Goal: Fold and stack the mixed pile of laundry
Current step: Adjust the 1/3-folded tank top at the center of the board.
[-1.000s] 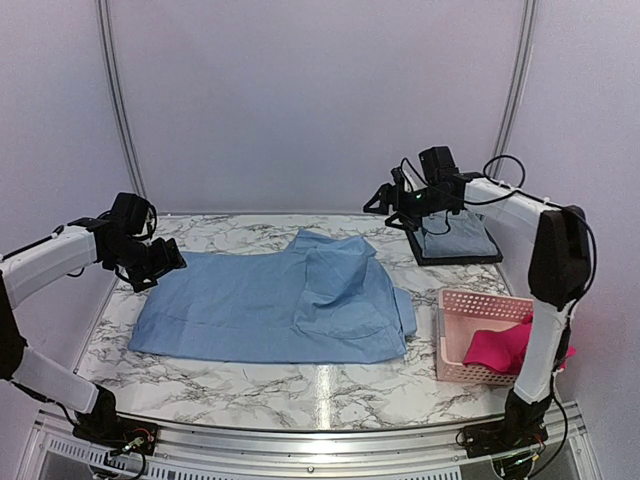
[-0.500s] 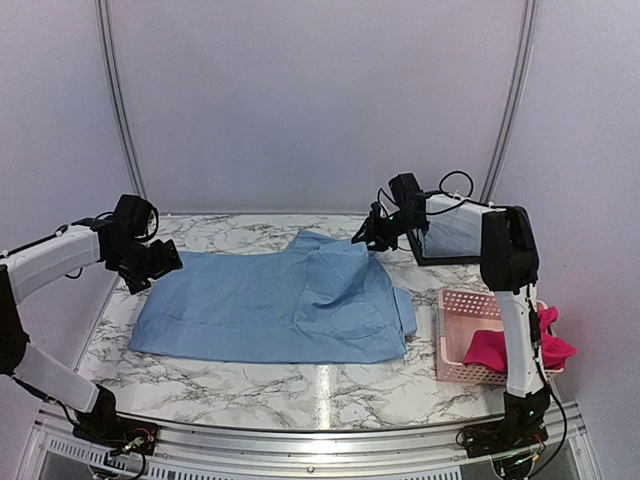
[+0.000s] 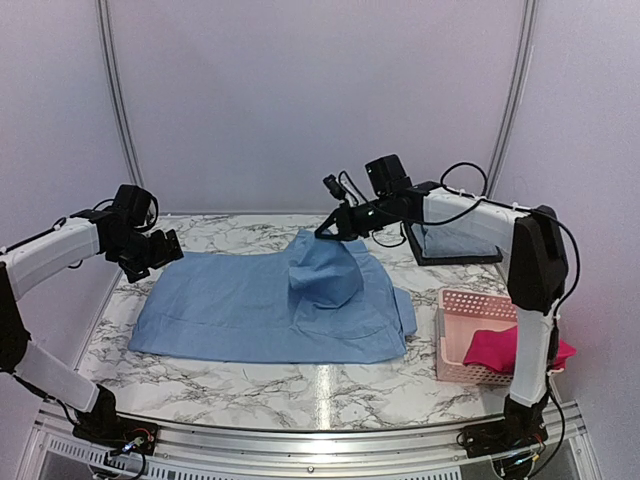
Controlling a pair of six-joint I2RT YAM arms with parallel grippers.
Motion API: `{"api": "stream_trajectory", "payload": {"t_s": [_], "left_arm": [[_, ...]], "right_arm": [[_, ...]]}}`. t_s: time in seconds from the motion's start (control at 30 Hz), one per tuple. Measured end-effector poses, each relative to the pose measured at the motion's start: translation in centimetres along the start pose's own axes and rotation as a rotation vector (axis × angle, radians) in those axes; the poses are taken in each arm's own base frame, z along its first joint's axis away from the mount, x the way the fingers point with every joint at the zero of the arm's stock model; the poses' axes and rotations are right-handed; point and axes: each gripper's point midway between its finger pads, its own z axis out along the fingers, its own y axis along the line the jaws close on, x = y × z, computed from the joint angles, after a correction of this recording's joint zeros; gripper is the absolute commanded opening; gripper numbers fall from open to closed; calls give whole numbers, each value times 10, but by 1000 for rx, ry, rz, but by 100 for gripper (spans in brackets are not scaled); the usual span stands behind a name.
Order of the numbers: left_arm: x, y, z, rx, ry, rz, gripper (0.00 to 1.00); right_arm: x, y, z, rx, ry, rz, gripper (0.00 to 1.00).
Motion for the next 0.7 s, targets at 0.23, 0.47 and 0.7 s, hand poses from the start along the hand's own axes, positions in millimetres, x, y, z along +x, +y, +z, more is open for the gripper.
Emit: {"api": "stream_trajectory", "payload": {"t_s": [0.23,0.47,0.7], "left_arm": [[1,-4,0,25,4,46,99],[7,-4,4,34,24,66,99],[8,-6,4,44,30,67,99]], "right_arm": [[140,45,49,69,305,-318,27],[252,5,15,160,593,-236,62],[139,11,-29,151,282,-137,64]]}}
